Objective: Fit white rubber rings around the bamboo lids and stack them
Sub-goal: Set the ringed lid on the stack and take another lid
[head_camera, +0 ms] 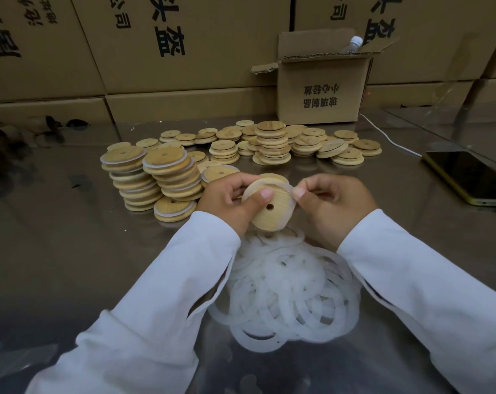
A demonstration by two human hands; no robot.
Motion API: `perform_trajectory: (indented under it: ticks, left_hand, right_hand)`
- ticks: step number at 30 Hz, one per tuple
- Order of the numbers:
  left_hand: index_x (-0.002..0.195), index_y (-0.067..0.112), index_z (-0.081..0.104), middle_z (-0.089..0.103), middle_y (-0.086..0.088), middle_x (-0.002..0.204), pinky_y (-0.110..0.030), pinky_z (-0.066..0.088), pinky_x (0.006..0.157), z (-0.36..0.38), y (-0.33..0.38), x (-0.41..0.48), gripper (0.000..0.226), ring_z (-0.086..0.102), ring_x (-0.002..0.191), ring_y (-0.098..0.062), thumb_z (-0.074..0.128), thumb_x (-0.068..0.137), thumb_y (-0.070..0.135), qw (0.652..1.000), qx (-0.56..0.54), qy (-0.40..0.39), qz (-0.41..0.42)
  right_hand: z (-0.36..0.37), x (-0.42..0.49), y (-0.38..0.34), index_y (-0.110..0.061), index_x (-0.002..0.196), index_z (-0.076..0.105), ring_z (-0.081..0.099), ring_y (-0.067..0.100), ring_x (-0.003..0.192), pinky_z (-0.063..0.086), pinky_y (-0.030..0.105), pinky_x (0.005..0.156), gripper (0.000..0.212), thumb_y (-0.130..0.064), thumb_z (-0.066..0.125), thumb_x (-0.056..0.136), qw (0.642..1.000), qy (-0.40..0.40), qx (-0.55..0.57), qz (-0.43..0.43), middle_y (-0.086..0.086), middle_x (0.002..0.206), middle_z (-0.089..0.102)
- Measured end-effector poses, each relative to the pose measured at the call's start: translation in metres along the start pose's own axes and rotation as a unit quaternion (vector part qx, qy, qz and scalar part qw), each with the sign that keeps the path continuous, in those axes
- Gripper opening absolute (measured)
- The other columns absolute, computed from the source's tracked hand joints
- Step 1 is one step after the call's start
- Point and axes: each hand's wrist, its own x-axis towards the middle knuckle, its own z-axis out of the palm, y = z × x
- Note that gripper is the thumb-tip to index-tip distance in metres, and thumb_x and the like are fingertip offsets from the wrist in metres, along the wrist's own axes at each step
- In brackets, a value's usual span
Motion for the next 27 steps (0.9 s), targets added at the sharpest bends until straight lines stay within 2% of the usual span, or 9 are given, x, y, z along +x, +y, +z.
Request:
perform_trajectory:
  ticks: [4,7,12,16,19,23,27]
  left_hand:
    - [0.084,0.023,0.064,0.066,0.002,0.082,-0.028,0.053,0.072,0.0004,0.0031,0.0001,0.015,0.062,0.078,-0.013,0.062,0.084,0.008,1.0,0.014,-0.001,0.014]
    - [0.084,0.022,0.063,0.065,0.001,0.083,-0.028,0.052,0.073,-0.0003,0.0046,0.0017,0.014,0.061,0.08,-0.015,0.062,0.084,0.008,0.999,0.026,-0.003,0.021]
    - [0.087,0.022,0.063,0.066,0.002,0.084,-0.028,0.054,0.074,-0.0007,0.0012,-0.001,0.014,0.062,0.079,-0.012,0.062,0.084,0.009,1.0,0.011,0.001,0.011]
    - [0.086,0.024,0.063,0.067,0.002,0.084,-0.03,0.054,0.075,-0.0001,-0.0007,-0.0015,0.016,0.063,0.08,-0.012,0.062,0.084,0.009,1.0,0.006,0.007,0.0]
    - [0.086,0.024,0.064,0.067,0.002,0.082,-0.037,0.055,0.078,-0.0005,0.0006,-0.0008,0.016,0.064,0.078,-0.013,0.061,0.084,0.008,1.0,0.0,0.009,0.0]
    - [0.089,0.021,0.065,0.068,-0.003,0.087,-0.043,0.053,0.083,-0.0007,0.0011,-0.0008,0.014,0.064,0.084,-0.019,0.061,0.085,0.008,1.0,-0.019,0.019,-0.011]
    - [0.089,0.022,0.065,0.069,-0.001,0.086,-0.045,0.053,0.084,-0.0019,0.0022,-0.0005,0.013,0.065,0.085,-0.018,0.062,0.084,0.01,1.0,-0.02,0.019,-0.005]
  right_hand:
    - [-0.0022,0.0018,-0.001,-0.026,0.068,0.061,0.05,0.011,0.069,0.04,0.024,0.07,0.019,-0.021,0.061,0.087,1.0,0.001,-0.01,0.013,-0.003,0.083,0.059]
    - [-0.003,0.0024,-0.0018,-0.024,0.073,0.063,0.051,0.01,0.067,0.04,0.021,0.061,0.014,-0.022,0.06,0.087,1.0,0.002,-0.007,0.022,-0.004,0.081,0.059]
    - [-0.0016,-0.0017,-0.0005,-0.022,0.072,0.062,0.049,0.005,0.061,0.037,0.018,0.058,0.016,-0.02,0.06,0.087,1.0,-0.013,0.005,0.01,-0.007,0.071,0.059]
    - [0.0009,-0.0025,0.002,-0.017,0.078,0.063,0.053,0.007,0.073,0.037,0.013,0.063,0.011,-0.019,0.058,0.088,1.0,-0.011,-0.019,-0.012,0.002,0.092,0.063]
    - [0.0022,-0.0015,0.0039,-0.016,0.079,0.062,0.052,0.008,0.075,0.037,0.014,0.065,0.011,-0.018,0.057,0.089,0.999,0.003,-0.041,-0.03,0.003,0.099,0.06]
    - [0.0046,-0.0025,0.0038,-0.021,0.074,0.057,0.049,0.002,0.07,0.032,0.001,0.057,0.016,-0.018,0.056,0.09,0.997,0.02,-0.06,-0.05,-0.006,0.091,0.052]
    - [0.0031,-0.003,0.0024,-0.024,0.069,0.054,0.047,0.001,0.068,0.032,-0.002,0.056,0.021,-0.017,0.056,0.089,0.995,0.031,-0.069,-0.058,-0.008,0.086,0.049]
